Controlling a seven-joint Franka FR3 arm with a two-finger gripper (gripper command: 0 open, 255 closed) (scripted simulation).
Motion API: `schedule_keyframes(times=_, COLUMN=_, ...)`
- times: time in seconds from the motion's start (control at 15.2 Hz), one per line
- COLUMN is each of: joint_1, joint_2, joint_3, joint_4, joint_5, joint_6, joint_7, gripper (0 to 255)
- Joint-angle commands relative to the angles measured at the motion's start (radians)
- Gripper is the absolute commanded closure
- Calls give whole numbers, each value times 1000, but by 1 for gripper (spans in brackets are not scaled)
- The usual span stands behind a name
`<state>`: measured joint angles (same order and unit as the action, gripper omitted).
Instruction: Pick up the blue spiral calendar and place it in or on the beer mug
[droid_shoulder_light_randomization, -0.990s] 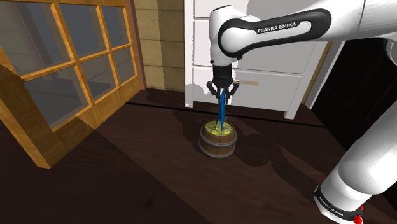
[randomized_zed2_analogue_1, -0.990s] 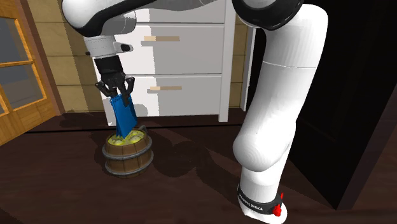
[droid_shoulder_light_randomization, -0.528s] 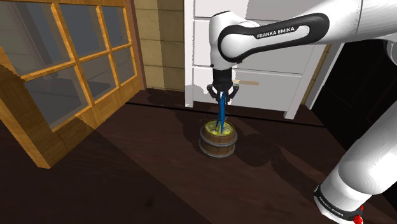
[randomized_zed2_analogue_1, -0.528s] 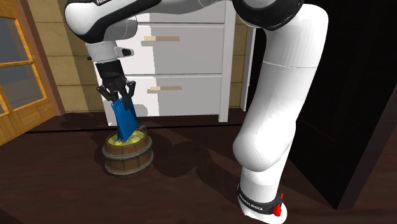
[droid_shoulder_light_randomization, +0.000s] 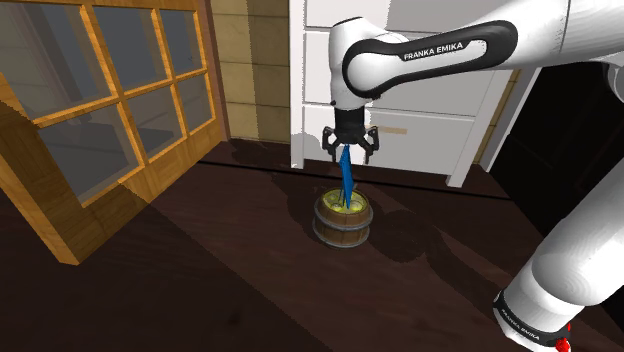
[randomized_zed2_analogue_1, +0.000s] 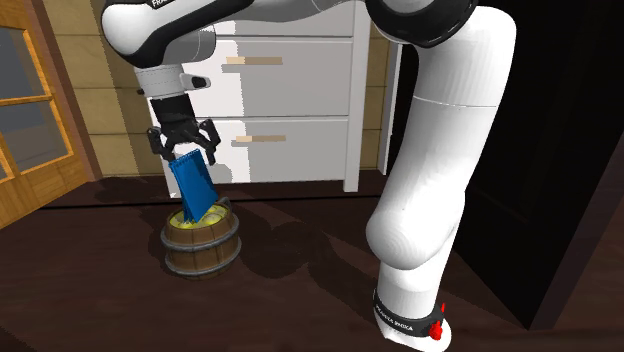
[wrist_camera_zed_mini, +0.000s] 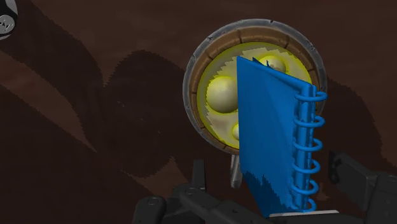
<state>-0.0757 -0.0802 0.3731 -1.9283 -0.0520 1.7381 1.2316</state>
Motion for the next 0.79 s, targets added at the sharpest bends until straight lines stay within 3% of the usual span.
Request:
schedule_keyframes(times=0.0, joint_1=1, joint_2=3, joint_3=1, joint_4=36, joint_5=0, joint_6=-34, joint_7=1, gripper=0)
schedule_keyframes(times=0.2, joint_1=4, joint_2=18, joint_3=6, joint_4=146, joint_5=-5, joint_6=-129, joint_7=4, gripper=0)
schedule_keyframes(times=0.73, joint_1=4, joint_2=18, joint_3=6, joint_4=146, joint_5=-5, joint_6=-129, joint_7=4, gripper=0)
